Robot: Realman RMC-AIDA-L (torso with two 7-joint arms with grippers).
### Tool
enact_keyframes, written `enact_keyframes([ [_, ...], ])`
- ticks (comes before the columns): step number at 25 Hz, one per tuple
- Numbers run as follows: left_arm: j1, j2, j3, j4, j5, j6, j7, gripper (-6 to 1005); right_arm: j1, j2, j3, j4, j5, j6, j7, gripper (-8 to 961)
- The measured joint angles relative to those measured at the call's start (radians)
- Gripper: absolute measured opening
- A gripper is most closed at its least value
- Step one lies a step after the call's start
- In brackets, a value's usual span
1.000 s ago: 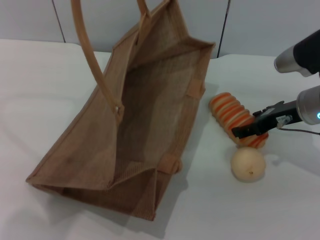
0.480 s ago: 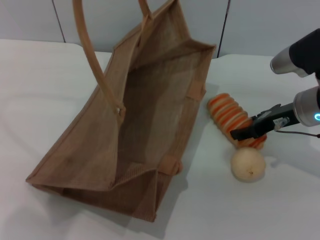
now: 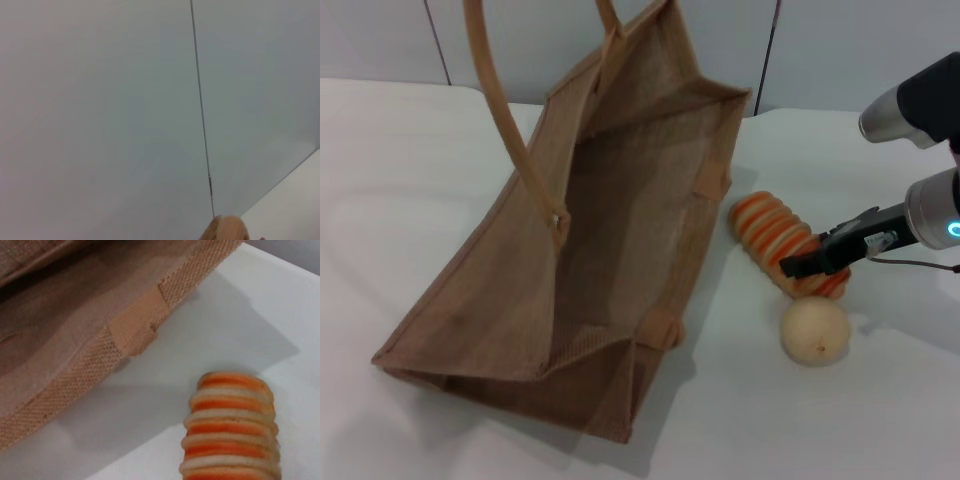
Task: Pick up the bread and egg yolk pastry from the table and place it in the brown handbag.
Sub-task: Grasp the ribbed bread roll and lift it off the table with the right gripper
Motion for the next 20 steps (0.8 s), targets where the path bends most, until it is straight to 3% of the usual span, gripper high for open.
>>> enact_keyframes([
  [20,0.0,0.001,0.0,0.003,0.0,-0.002,0.0,117,0.003,0.0,0.013,-0.01,0.007,-0.003,0.001,470],
])
